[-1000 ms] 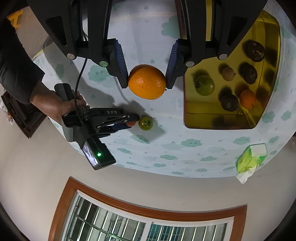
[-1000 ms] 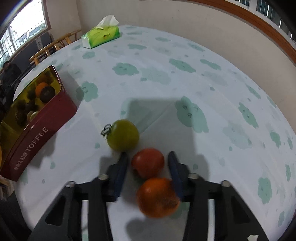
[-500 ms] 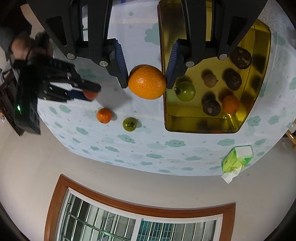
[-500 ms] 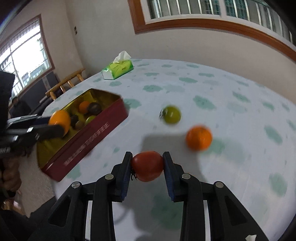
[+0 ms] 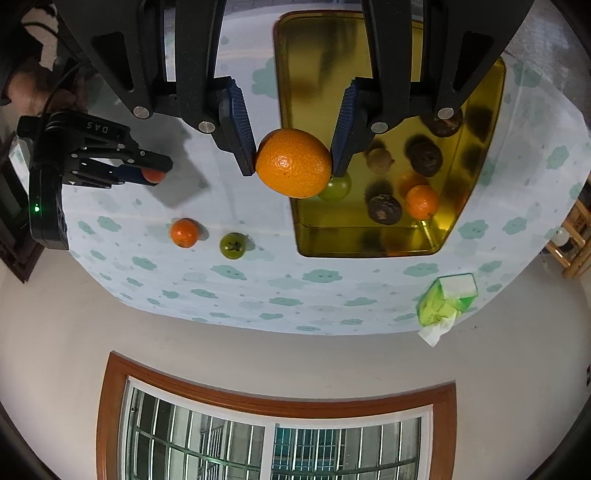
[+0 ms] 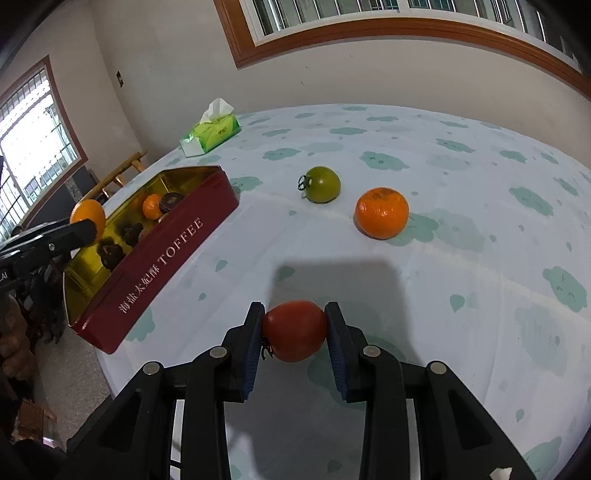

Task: Organize fruits
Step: 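Lower the orange into the gold tray and open the left gripper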

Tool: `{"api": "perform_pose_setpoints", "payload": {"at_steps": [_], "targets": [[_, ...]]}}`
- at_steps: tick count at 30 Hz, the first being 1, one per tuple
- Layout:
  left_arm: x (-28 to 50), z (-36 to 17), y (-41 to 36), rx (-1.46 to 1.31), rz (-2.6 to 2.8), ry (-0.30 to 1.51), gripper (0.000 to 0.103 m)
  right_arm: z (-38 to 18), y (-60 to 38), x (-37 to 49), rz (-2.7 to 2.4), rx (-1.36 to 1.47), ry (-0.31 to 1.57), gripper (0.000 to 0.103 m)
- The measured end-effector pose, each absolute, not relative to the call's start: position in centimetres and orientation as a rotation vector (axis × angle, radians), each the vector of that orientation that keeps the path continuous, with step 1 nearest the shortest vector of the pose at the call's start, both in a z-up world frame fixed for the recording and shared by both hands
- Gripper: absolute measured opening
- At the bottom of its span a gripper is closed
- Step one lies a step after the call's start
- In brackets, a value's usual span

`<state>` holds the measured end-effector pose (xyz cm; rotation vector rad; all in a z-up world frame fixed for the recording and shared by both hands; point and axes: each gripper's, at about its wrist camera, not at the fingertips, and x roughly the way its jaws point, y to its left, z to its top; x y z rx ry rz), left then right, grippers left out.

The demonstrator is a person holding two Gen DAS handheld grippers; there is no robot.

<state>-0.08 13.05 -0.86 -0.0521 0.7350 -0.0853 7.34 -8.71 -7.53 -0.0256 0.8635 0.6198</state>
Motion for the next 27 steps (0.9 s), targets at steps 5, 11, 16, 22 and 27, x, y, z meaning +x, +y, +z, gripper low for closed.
{"api": "perform_pose_setpoints", "payload": {"at_steps": [5, 11, 16, 22, 27], "targets": [[0.0, -1.4, 13.9, -0.063, -0.068, 0.744, 0.042, -8.0, -8.6, 7.2, 0.606, -0.041, 0.866, 0.031], [0.1, -2.1, 14.5, -0.062, -0.048, 0.756, 0.042, -8.1, -8.7, 7.2, 0.6, -0.035, 0.865, 0.031], [0.3, -2.9, 14.9, -0.055, -0.029, 0.768, 0.042, -8.1, -8.6, 7.2, 0.6, -0.041, 0.865, 0.031], [0.7, -3.9, 15.7, -0.068, -0.017, 0.786, 0.042, -8.1, -8.6, 7.1, 0.6, -0.04, 0.865, 0.031], [0.8, -4.4, 15.9, -0.074, -0.02, 0.798, 0.042, -8.1, -8.6, 7.1, 0.6, -0.04, 0.864, 0.031]]}}
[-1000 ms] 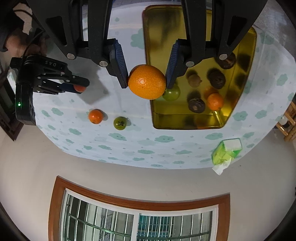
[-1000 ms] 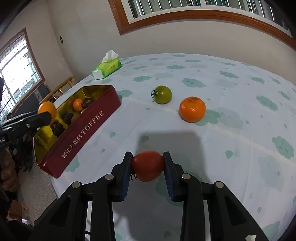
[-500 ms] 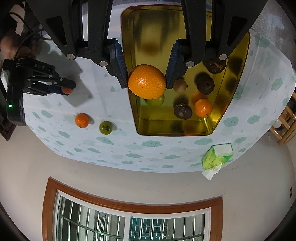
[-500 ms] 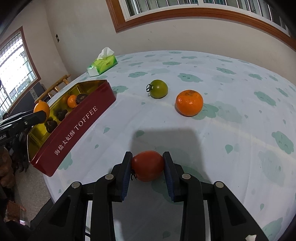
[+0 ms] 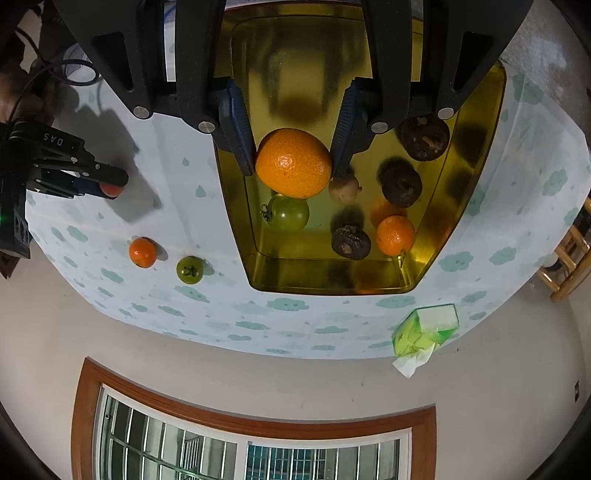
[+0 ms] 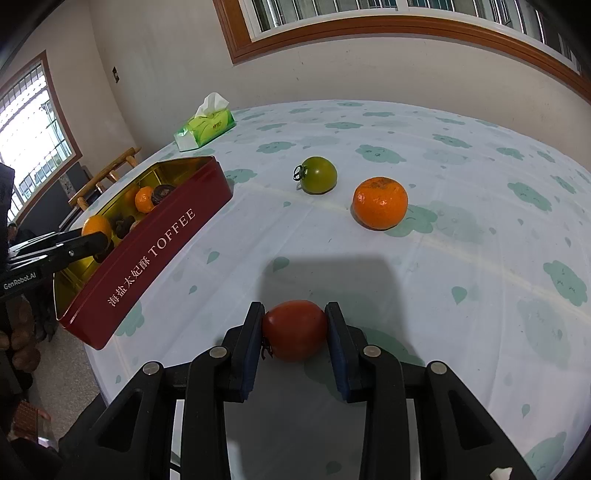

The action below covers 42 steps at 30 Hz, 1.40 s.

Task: Organize fruits
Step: 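Lower the orange into the gold tray and open the left gripper, then carry the red tomato into the gold tray and open the right gripper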

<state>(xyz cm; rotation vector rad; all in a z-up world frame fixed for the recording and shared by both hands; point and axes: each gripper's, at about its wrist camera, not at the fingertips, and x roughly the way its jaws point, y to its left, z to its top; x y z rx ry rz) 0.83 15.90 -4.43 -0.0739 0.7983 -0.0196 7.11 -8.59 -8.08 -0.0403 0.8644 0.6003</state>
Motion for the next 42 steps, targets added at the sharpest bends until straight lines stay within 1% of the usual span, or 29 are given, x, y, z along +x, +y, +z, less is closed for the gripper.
{"api": "perform_pose_setpoints", "payload": {"at_steps": [18, 20, 22, 23, 26, 34, 39, 41, 42], "targets": [[1.7, -5.3, 17.1, -0.135, -0.035, 0.818, 0.043, -8.1, -8.5, 7.0, 0.602, -0.042, 0.862, 0.031], [1.7, -4.9, 17.1, -0.127, -0.023, 0.803, 0.048, -8.1, -8.5, 7.0, 0.603, -0.044, 0.861, 0.031], [1.5, -4.4, 17.3, -0.132, -0.002, 0.788, 0.069, -8.1, -8.4, 6.9, 0.603, -0.044, 0.859, 0.031], [1.2, -4.1, 17.5, -0.14, 0.006, 0.77, 0.071, -8.1, -8.4, 6.9, 0.604, -0.045, 0.859, 0.031], [0.2, -3.2, 17.8, -0.135, 0.025, 0.727, 0.071, -8.1, -8.3, 6.9, 0.607, -0.047, 0.857, 0.031], [-2.3, -2.6, 19.9, -0.101, 0.16, 0.721, 0.073, -7.5, -8.3, 6.6, 0.619, -0.035, 0.852, 0.031], [-4.2, -2.3, 21.5, -0.1, 0.243, 0.706, 0.073, -5.2, -6.1, 5.5, 0.682, -0.065, 0.812, 0.031], [-4.8, -2.2, 22.0, -0.09, 0.27, 0.695, 0.074, -4.2, -4.8, 5.0, 0.726, -0.068, 0.802, 0.031], [-5.1, -2.1, 22.1, -0.082, 0.286, 0.688, 0.077, -3.6, -3.8, 4.8, 0.757, -0.072, 0.797, 0.031]]}}
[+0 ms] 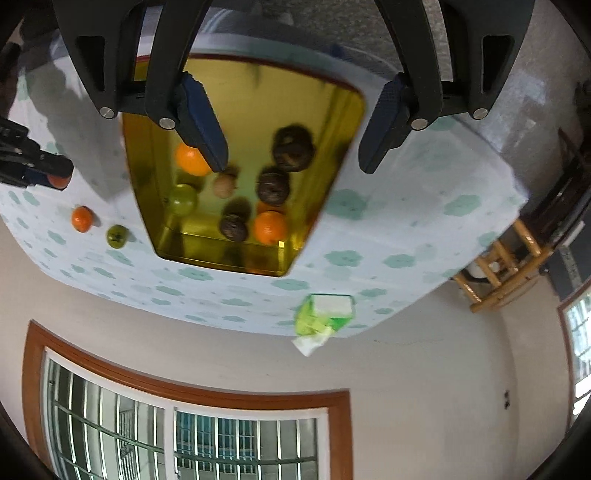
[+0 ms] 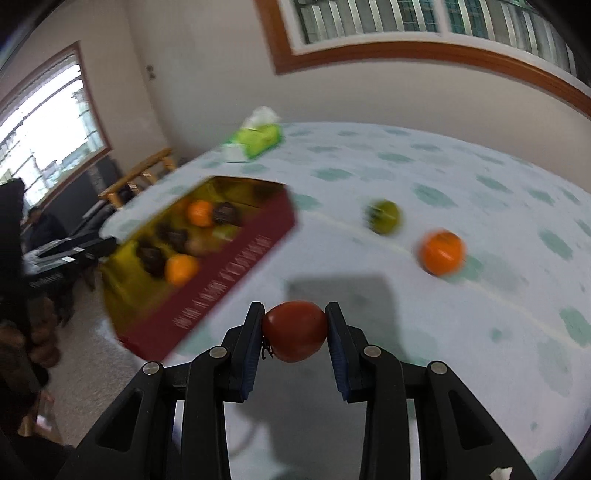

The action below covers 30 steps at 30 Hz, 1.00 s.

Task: Organize fruits
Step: 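Carry the red tomato into the gold tray and open the right gripper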

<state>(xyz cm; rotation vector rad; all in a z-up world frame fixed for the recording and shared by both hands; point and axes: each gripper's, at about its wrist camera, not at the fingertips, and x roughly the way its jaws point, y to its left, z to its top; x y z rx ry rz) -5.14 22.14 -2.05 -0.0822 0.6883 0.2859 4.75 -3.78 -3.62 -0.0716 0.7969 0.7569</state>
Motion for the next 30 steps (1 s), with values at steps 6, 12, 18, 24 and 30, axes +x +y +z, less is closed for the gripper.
{"api": "perform_pose_setpoints", "payload": {"at_steps": [6, 12, 18, 24, 30], "targets": [[-6.4, -1.6, 23.1, -0.068, 0.317, 0.656, 0.084, -2.0, 2.4, 3.5, 0.918, -0.116, 0.79, 0.031], [-6.8, -1.2, 23.3, -0.045, 0.336, 0.638, 0.086, -2.3, 8.6, 3.8, 1.019, -0.17, 0.811, 0.031], [-7.1, -1.3, 23.8, -0.027, 0.358, 0.641, 0.087, -3.1, 13.2, 4.7, 1.073, -0.24, 0.841, 0.032], [-6.9, -1.5, 24.4, -0.026, 0.382, 0.647, 0.087, -4.3, 15.7, 5.8, 1.046, -0.289, 0.873, 0.032], [-6.8, -1.6, 24.3, -0.017, 0.369, 0.644, 0.087, -4.6, 16.3, 6.2, 1.035, -0.298, 0.885, 0.033]]}}
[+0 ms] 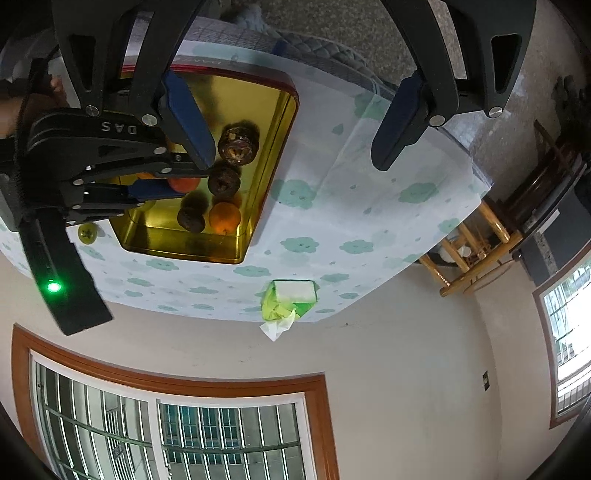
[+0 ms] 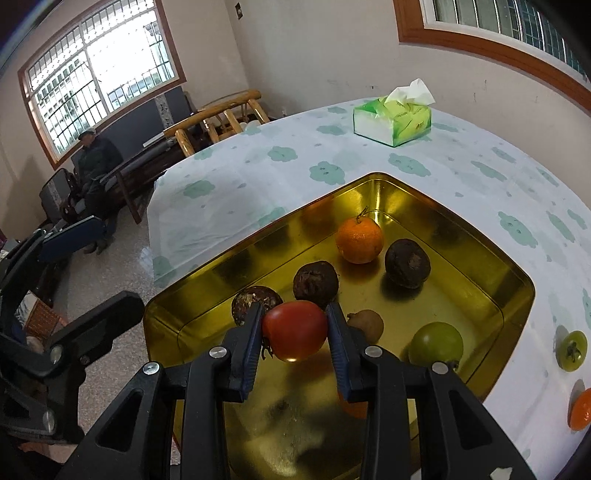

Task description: Organize fruits

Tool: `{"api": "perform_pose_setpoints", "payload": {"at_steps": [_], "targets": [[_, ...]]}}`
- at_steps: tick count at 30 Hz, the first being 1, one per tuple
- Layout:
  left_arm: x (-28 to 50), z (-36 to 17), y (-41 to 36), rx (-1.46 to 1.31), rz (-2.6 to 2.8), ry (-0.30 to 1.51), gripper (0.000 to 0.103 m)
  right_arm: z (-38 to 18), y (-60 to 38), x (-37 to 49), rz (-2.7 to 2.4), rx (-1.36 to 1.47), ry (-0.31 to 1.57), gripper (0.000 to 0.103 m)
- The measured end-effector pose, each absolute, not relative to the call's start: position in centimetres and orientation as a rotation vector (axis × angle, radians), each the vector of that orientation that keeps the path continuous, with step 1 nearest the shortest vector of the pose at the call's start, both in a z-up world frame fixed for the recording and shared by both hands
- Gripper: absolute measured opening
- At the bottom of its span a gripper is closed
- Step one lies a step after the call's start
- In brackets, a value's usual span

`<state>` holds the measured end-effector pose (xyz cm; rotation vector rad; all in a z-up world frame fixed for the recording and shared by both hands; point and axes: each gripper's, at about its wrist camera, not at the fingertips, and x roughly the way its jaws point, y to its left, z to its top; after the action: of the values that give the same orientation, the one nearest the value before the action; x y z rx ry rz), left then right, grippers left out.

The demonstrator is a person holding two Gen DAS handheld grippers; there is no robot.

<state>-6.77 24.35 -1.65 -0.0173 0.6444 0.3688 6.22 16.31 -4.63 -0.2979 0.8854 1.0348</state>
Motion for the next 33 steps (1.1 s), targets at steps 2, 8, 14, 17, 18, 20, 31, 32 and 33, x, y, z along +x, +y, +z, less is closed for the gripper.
{"api": "perform_pose_setpoints", "payload": {"at_steps": [2, 8, 14, 17, 18, 20, 31, 32, 33], "targets": [[-6.6, -1.8, 24.3, -0.016, 0.363, 0.65, 0.087, -4.8, 16.6, 6.2, 1.029, -0.3, 0.888, 0.033], [-6.4, -1.8, 24.1, -0.026, 0.353, 0.652, 0.087, -4.7, 16.8, 6.1, 1.026, -0.271, 0.873, 0.038], [-6.6, -1.6, 24.3, -0.045, 0.351, 0.639, 0.087, -3.3, 15.9, 5.5, 0.998, -0.224, 0.808, 0.049], [-6.6, -1.4, 24.5, -0.052, 0.355, 0.631, 0.087, -2.2, 14.4, 4.7, 0.965, -0.186, 0.741, 0.056], [-6.5, -1.4, 24.5, -0.049, 0.358, 0.632, 0.087, -1.8, 13.8, 4.5, 0.95, -0.18, 0.723, 0.059], [-6.4, -1.3, 24.5, -0.045, 0.354, 0.633, 0.087, -1.2, 12.3, 3.9, 0.927, -0.16, 0.684, 0.061], [-5.2, -0.5, 22.5, 0.006, 0.316, 0.635, 0.087, -1.2, 2.0, 2.7, 0.75, -0.103, 0.634, 0.074], [-5.0, -0.3, 22.2, 0.01, 0.312, 0.632, 0.087, -1.4, 0.9, 3.0, 0.73, -0.09, 0.643, 0.074], [-4.9, -0.2, 22.0, 0.011, 0.308, 0.628, 0.087, -1.7, -0.1, 3.2, 0.712, -0.08, 0.649, 0.075]]}}
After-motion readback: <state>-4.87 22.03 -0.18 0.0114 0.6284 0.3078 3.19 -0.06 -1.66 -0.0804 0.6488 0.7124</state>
